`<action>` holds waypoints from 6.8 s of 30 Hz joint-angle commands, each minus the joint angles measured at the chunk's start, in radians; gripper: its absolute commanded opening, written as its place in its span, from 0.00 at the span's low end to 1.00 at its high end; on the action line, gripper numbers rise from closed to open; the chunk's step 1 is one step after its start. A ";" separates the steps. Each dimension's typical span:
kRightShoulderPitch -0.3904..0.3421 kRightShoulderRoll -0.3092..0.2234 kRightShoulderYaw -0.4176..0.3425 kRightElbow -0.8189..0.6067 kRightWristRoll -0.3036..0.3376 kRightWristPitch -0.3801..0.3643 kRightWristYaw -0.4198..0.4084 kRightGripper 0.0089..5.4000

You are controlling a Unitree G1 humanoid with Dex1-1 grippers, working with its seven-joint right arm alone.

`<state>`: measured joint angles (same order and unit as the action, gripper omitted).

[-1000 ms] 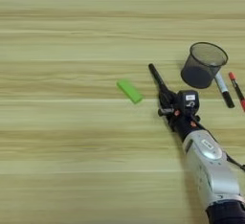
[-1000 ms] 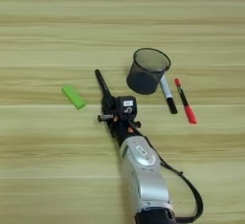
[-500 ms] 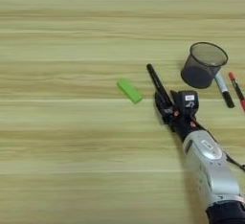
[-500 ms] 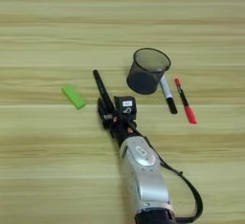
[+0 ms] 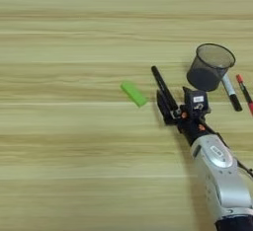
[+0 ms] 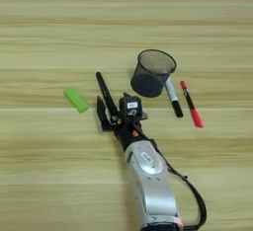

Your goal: Move the objects on the table

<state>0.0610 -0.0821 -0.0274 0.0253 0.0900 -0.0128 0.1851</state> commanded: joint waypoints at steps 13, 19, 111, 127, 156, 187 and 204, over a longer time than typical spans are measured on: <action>0.004 0.076 -0.032 -0.001 -0.042 -0.155 -0.146 0.99; -0.024 0.077 -0.075 0.050 -0.076 -0.188 -0.233 0.99; -0.585 -0.217 -0.236 0.743 0.033 -0.312 0.002 0.87; -0.446 -0.168 -0.211 0.509 0.053 -0.241 0.012 0.87; -0.255 -0.102 -0.161 0.271 0.044 -0.114 0.008 0.87; -0.036 -0.082 -0.178 -0.018 0.062 -0.050 -0.019 1.00; 0.127 -0.061 -0.216 -0.147 0.034 -0.007 -0.091 1.00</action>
<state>0.2081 -0.1146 -0.2124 -0.0795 0.1254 -0.0055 0.1109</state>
